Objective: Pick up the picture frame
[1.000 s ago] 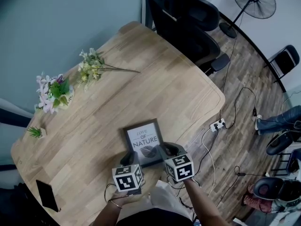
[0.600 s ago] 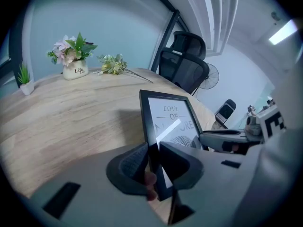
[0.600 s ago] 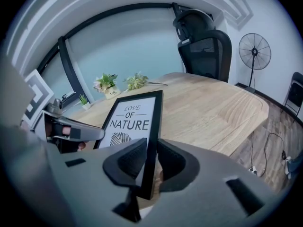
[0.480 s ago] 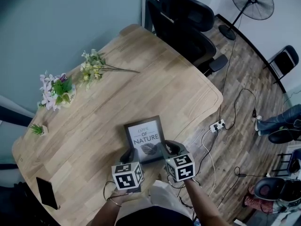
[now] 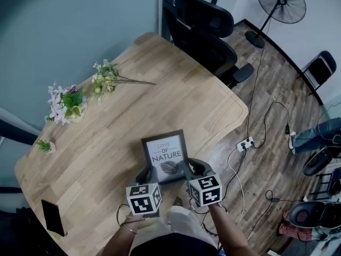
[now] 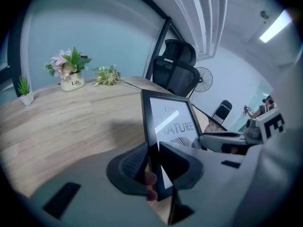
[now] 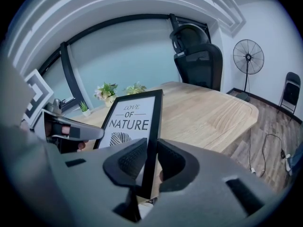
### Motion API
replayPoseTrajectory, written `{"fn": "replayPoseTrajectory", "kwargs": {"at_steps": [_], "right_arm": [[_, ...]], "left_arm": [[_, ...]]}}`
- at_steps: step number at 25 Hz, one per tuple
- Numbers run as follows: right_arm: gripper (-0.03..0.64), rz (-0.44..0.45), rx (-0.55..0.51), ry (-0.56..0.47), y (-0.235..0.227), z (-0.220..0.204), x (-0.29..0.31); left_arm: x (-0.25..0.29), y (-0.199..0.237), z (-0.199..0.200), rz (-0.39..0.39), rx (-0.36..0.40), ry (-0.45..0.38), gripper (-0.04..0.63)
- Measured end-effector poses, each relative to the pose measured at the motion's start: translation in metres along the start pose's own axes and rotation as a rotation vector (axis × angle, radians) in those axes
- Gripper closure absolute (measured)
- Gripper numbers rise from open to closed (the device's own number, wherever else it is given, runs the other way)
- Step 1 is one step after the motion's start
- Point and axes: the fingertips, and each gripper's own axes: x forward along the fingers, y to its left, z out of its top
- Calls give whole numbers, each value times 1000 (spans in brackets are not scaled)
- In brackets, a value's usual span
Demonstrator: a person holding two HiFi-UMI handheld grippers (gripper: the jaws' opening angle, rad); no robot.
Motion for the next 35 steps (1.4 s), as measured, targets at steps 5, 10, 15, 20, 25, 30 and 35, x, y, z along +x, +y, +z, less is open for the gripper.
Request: {"fn": "replayPoseTrajectory", "kwargs": {"at_steps": [5, 10, 15, 20, 25, 30, 35], "right_arm": [[545, -4, 3, -29, -1, 4, -12], [546, -7, -2, -63, -2, 10, -27], [546, -11, -6, -86, -1, 11, -39], [546, -13, -18, -114, 2, 16, -53], [546, -13, -30, -145, 4, 22, -67], [548, -11, -35, -173, 6, 25, -81], [548, -11, -45, -197, 7, 28, -96]], "left_arm": [[-9, -9, 5, -5, 18, -24, 526], [-20, -19, 9, -7, 33, -52, 526], [-31, -27, 9, -3, 41, -74, 526], [-43, -33, 11, 1, 47, -103, 528], [-55, -40, 15, 3, 54, -130, 528], [-68, -49, 17, 2, 67, -156, 528], [-80, -58, 18, 6, 73, -186, 528]]}}
